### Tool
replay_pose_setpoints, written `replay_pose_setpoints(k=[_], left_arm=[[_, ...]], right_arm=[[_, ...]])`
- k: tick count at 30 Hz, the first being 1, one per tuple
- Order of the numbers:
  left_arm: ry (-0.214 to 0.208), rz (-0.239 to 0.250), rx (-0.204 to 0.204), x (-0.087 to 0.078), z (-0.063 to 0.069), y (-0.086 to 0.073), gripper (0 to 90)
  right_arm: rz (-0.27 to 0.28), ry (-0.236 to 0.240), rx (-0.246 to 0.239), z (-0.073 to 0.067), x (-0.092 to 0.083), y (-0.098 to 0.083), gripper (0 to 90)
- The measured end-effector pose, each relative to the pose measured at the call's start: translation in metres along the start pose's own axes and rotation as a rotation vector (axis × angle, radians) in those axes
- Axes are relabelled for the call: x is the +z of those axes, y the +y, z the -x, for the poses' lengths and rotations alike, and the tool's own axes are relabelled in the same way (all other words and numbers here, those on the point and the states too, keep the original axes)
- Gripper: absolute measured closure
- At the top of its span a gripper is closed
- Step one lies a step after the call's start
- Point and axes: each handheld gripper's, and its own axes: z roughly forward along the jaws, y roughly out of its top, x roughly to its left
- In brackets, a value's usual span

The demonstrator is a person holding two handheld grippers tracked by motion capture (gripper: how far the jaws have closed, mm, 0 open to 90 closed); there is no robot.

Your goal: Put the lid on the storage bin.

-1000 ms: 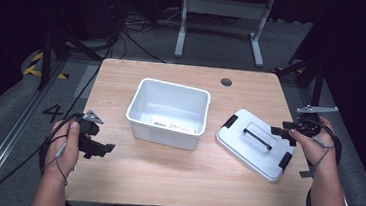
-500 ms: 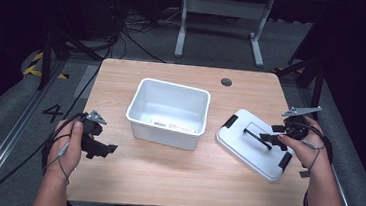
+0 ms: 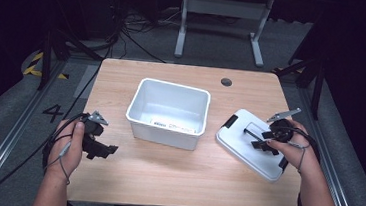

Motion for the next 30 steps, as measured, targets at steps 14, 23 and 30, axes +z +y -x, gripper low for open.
replay_pose_setpoints(k=[14,23,30], left_arm=[[-0.011,-0.008,0.012,0.003,0.000,0.002,19.9],[-0.010,-0.009,0.020,0.004,0.001,0.003,19.9],[-0.011,-0.008,0.021,0.003,0.001,0.003,19.9]], right_arm=[[-0.040,-0.049,-0.060,0.002,0.012,0.001,75.8],[0.012,-0.097,-0.097,0.008,0.009,-0.001,83.3],[0.031,-0.098,-0.116,0.007,0.005,0.001,85.4]])
